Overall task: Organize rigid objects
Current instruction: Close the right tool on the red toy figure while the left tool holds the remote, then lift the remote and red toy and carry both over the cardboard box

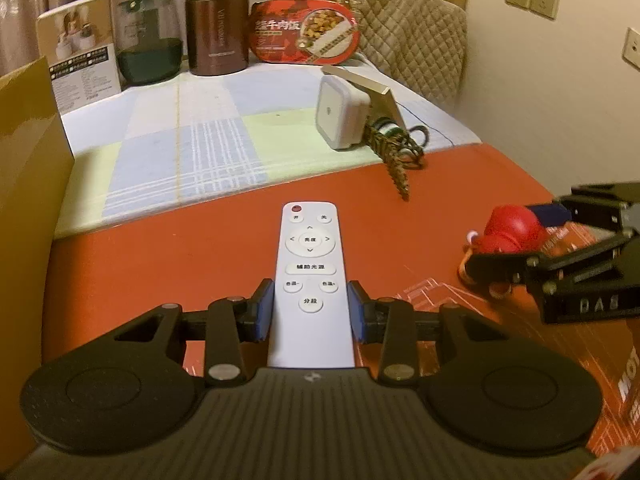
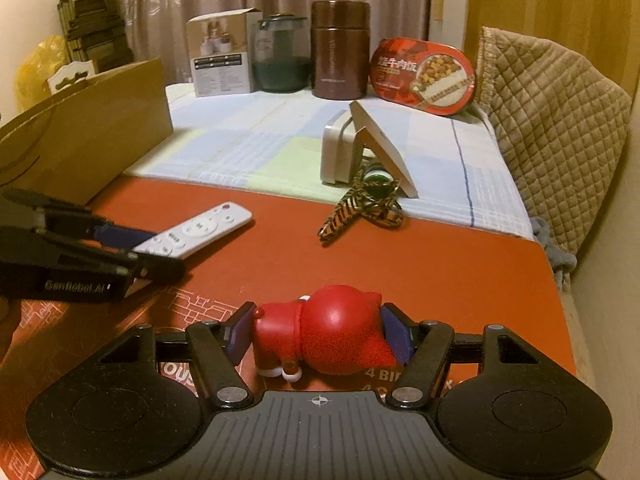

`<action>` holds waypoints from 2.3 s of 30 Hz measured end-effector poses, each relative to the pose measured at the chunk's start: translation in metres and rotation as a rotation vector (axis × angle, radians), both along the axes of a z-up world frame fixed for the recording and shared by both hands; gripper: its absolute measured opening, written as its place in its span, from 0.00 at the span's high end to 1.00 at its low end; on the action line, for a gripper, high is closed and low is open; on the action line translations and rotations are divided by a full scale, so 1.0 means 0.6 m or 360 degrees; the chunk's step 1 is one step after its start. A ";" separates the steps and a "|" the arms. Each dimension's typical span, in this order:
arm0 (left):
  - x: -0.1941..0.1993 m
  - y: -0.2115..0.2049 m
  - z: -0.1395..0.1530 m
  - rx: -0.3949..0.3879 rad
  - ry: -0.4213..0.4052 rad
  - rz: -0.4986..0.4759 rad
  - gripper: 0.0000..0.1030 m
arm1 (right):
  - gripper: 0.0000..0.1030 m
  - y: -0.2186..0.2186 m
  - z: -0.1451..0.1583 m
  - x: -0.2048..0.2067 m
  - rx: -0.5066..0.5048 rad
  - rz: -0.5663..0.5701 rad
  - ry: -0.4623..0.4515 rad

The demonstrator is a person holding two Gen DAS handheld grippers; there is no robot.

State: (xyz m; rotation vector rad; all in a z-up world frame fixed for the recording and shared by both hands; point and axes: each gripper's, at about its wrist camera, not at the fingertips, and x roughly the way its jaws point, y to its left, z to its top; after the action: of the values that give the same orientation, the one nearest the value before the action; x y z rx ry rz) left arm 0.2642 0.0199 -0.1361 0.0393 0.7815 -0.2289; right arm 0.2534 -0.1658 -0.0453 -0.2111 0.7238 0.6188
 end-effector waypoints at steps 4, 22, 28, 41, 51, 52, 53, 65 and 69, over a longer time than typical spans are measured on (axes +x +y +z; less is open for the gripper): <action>-0.012 -0.004 0.008 0.0005 0.0006 -0.0026 0.68 | 0.38 -0.005 0.009 -0.012 -0.0009 -0.0020 0.0001; -0.074 0.027 0.156 -0.0076 -0.0140 0.0019 0.68 | 0.38 0.003 0.165 -0.070 0.0054 -0.0097 -0.0106; -0.101 0.071 0.238 -0.0082 -0.0234 0.0084 0.68 | 0.38 0.041 0.273 -0.093 0.0136 -0.0050 -0.0201; -0.180 0.225 0.337 0.0041 -0.0328 0.0280 0.68 | 0.38 0.202 0.384 -0.155 0.0363 0.0178 -0.0248; -0.228 0.345 0.321 0.0127 -0.0260 0.0463 0.68 | 0.38 0.316 0.308 -0.180 0.0477 0.0271 -0.0082; -0.231 0.354 0.318 0.0132 -0.0250 0.0476 0.68 | 0.38 0.324 0.299 -0.180 0.0484 0.0271 -0.0065; -0.235 0.361 0.315 0.0137 -0.0241 0.0486 0.68 | 0.38 0.328 0.290 -0.181 0.0488 0.0274 -0.0054; -0.237 0.411 0.280 0.0144 -0.0162 0.0543 0.68 | 0.38 0.390 0.241 -0.161 0.0509 0.0329 0.0034; -0.228 0.420 0.268 0.0136 -0.0132 0.0550 0.68 | 0.38 0.412 0.229 -0.153 0.0500 0.0349 0.0047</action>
State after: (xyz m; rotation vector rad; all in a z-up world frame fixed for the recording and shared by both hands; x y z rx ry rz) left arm 0.1275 0.2716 0.0248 -0.0057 0.7025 0.1332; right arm 0.1613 0.0817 0.0922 0.0104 0.6260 0.9364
